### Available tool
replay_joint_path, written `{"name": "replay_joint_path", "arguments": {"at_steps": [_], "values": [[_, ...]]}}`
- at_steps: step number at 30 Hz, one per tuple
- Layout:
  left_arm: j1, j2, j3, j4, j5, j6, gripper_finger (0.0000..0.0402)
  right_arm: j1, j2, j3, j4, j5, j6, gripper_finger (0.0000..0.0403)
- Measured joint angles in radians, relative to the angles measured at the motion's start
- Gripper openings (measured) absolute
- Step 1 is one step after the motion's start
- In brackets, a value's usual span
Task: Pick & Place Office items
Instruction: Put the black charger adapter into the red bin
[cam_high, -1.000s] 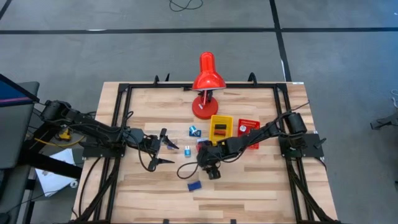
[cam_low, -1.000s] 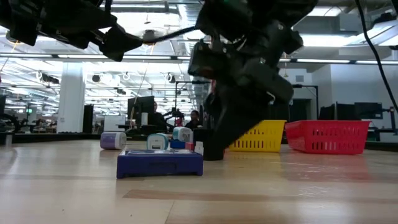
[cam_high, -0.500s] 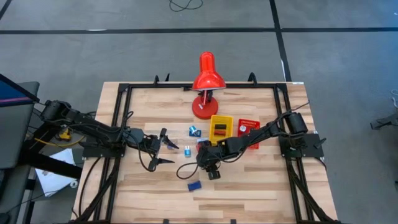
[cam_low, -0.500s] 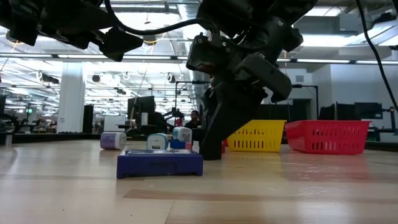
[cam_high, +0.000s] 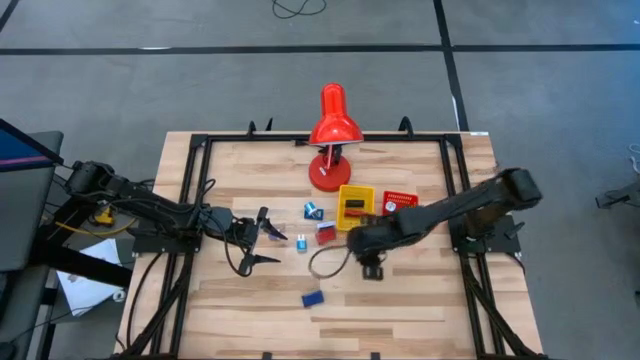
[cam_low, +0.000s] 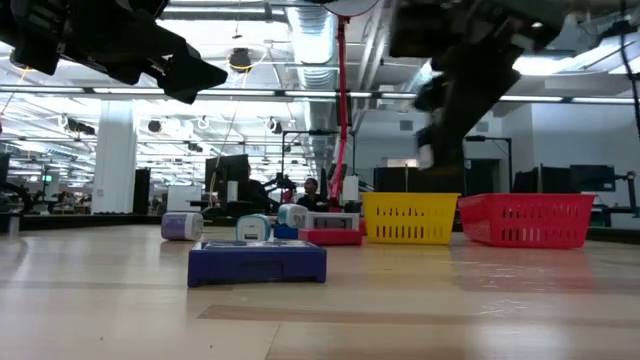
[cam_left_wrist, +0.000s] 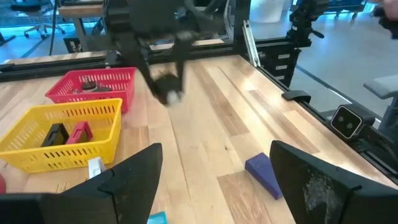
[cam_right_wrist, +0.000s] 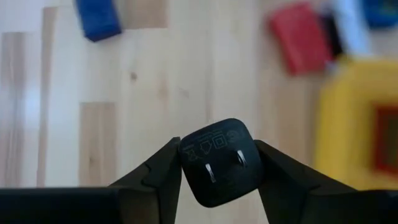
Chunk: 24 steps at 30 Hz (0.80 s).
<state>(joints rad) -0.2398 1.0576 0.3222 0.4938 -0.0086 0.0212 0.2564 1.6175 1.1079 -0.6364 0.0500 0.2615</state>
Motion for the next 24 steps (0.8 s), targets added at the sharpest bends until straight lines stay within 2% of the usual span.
{"name": "replay_joint_path", "arguments": {"at_steps": [2, 6, 12, 17, 24], "values": [[0.000, 0.000, 0.000, 0.000, 0.000, 0.000, 0.0292, -0.016, -0.105, -0.086, 0.003, 0.030, 0.065, 0.0163], [0.000, 0.000, 0.000, 0.000, 0.000, 0.021, 0.0292, -0.062, -0.315, -0.262, -0.022, 0.155, 0.210, 0.0172], [0.002, 0.000, 0.000, 0.000, -0.001, 0.056, 0.0292, -0.117, -0.555, -0.457, -0.025, 0.164, 0.317, 0.0159], [0.016, 0.000, 0.000, 0.000, -0.005, 0.056, 0.0292, -0.138, -0.653, -0.535, -0.049, 0.160, 0.370, 0.0168], [0.023, 0.000, 0.000, 0.000, -0.012, 0.056, 0.0292, -0.142, -0.643, -0.601, -0.079, 0.161, 0.412, 0.0151]]}}
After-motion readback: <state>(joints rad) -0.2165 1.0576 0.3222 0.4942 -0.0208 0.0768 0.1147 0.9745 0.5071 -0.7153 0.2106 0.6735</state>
